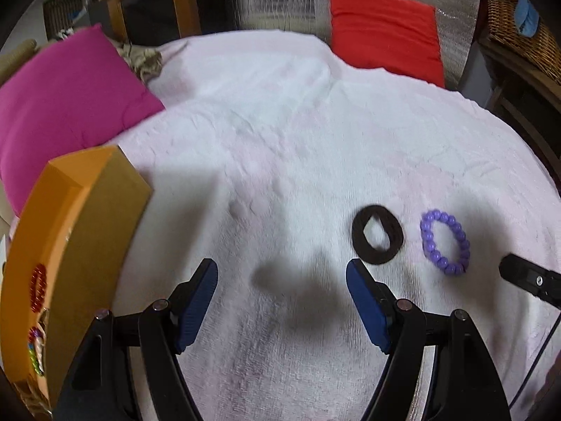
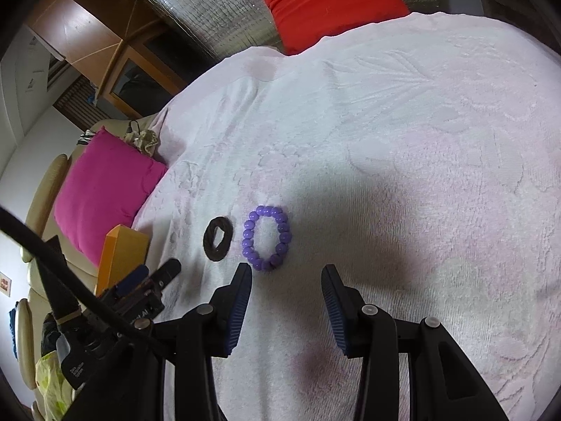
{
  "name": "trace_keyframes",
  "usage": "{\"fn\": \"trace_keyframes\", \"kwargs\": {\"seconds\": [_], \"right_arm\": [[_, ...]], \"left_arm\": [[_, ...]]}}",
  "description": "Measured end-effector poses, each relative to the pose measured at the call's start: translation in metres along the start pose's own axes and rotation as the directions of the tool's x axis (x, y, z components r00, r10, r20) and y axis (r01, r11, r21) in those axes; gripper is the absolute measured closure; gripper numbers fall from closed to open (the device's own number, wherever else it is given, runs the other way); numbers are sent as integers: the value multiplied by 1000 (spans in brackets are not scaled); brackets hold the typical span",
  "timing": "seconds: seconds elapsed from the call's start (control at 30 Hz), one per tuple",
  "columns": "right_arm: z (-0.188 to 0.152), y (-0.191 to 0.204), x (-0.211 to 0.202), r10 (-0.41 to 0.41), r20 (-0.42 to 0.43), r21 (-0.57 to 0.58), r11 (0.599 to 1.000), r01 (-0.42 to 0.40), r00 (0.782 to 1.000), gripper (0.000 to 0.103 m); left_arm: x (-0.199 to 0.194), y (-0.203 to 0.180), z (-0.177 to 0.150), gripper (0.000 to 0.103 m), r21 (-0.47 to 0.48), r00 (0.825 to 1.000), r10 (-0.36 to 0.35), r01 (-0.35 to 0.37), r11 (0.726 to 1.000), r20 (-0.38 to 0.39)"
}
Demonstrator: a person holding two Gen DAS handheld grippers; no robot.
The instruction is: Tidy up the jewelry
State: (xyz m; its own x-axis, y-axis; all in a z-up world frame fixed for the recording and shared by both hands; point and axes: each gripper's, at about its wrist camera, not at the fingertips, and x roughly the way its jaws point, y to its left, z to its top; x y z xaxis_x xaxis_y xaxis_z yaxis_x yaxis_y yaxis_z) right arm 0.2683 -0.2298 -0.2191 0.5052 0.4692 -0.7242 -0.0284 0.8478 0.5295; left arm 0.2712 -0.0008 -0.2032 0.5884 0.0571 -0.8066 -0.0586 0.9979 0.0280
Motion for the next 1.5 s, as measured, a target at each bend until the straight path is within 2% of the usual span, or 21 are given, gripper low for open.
{"fn": "trace_keyframes", "kwargs": {"seconds": [0.2, 0.4, 0.47, 0.67, 0.73, 0.93, 1.13, 1.33, 1.43, 1.5], "right_arm": [[7, 8, 15, -46, 29, -78, 996, 48, 999, 59], [8, 25, 35, -113, 52, -180, 976, 120, 992, 60], [8, 30, 40, -149, 75, -217, 963, 162, 986, 64], [5, 40, 46, -251, 115, -302, 913, 274, 961, 90], [5, 41, 46, -269, 124, -315, 902, 295, 955, 92], [4, 34, 34, -278, 83, -297, 910, 290, 957, 93], [-4, 17, 8, -295, 39, -283, 913, 294, 955, 93], [-11, -10, -5, -230, -36, -228, 949, 216, 972, 91], [-8, -25, -16, -162, -63, -171, 974, 150, 985, 82], [-5, -36, -25, -139, -38, -125, 983, 133, 990, 79]], "left_arm": [[0, -4, -2, 27, 22, 999, 33, -33, 999, 6], [2, -5, -4, 27, 36, 999, 37, -36, 999, -3], [2, -7, -4, 27, 45, 999, 39, -39, 998, -1], [3, -9, -3, 27, 53, 999, 42, -42, 998, -1], [4, -8, -2, 27, 56, 999, 42, -42, 998, 4], [3, -8, 0, 27, 56, 999, 46, -47, 997, 25], [4, -13, 5, 27, 75, 999, 10, -14, 997, 47], [8, -21, 10, 26, 65, 998, -46, 42, 997, 53], [11, -30, 12, 26, 82, 996, -54, 48, 995, 65], [14, -38, 11, 26, 97, 996, -57, 51, 994, 69]]}}
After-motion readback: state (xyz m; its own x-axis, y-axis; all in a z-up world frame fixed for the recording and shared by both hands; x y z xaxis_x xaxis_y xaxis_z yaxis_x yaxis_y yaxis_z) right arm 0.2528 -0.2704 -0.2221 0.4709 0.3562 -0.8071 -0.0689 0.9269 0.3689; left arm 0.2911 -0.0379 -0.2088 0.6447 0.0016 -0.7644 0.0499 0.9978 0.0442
